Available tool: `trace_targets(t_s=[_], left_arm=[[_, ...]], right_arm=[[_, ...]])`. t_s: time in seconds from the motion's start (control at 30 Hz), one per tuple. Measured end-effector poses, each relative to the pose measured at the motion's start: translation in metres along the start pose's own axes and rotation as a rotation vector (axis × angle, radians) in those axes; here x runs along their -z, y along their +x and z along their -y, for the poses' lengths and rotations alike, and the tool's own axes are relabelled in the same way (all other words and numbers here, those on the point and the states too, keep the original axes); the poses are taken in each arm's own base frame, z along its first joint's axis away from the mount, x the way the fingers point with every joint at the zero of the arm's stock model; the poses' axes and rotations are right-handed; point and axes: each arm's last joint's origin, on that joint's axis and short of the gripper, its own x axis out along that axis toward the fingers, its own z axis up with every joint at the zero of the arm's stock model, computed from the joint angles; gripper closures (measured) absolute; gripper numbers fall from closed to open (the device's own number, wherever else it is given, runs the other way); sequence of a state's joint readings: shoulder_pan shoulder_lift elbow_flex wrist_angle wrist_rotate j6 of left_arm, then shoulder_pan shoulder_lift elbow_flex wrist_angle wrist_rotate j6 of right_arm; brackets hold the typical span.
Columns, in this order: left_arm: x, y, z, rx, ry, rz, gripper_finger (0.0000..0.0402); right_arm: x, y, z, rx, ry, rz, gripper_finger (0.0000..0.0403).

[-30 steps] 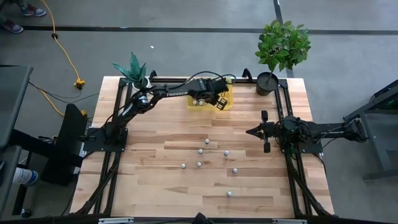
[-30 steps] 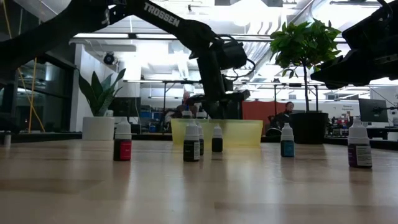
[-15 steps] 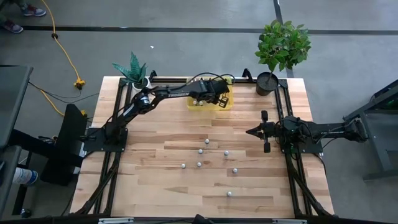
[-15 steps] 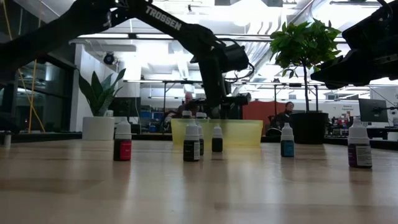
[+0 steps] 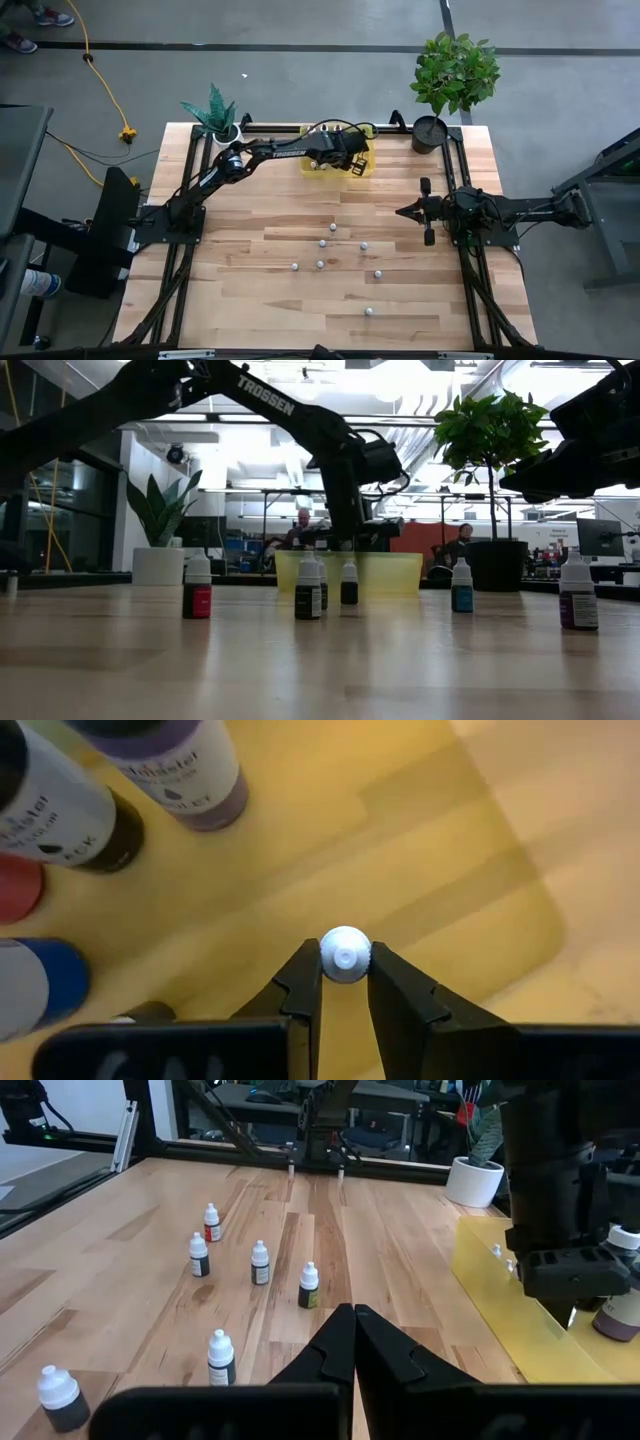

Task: Pick & Place food coloring
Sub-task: Put the top small red food coloring bottle into the yellow bin, then put the small green food coloring bottle into the yellow bin

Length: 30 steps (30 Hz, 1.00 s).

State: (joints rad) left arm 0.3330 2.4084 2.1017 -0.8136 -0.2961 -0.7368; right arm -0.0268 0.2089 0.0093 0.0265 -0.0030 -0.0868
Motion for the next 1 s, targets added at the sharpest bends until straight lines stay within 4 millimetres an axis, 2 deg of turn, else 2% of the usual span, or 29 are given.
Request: trace_targets(t_s=[0.33, 0.53, 0.77, 1.0], left_arm=[[0.000, 0.000, 0.000, 0.010, 0.025, -0.010, 0.0274], [-0.004, -0.005, 0.002, 0.022, 0.047, 0.000, 0.0248], [-0.022, -0.028, 0.008, 0.050, 0.102, 0.050, 0.0242], [-0.042, -0.074, 0.009, 0.104, 0.179, 0.108, 0.0242]], right_arm=[[0.000, 0.000, 0.000, 0.000, 0.000, 0.000, 0.0402], [0.000, 0.000, 0.000, 0.000, 0.000, 0.000, 0.0402], [0.000, 0.000, 0.000, 0.000, 0.000, 0.000, 0.0402], [0.000, 0.000, 0.000, 0.000, 0.000, 0.000, 0.0402]])
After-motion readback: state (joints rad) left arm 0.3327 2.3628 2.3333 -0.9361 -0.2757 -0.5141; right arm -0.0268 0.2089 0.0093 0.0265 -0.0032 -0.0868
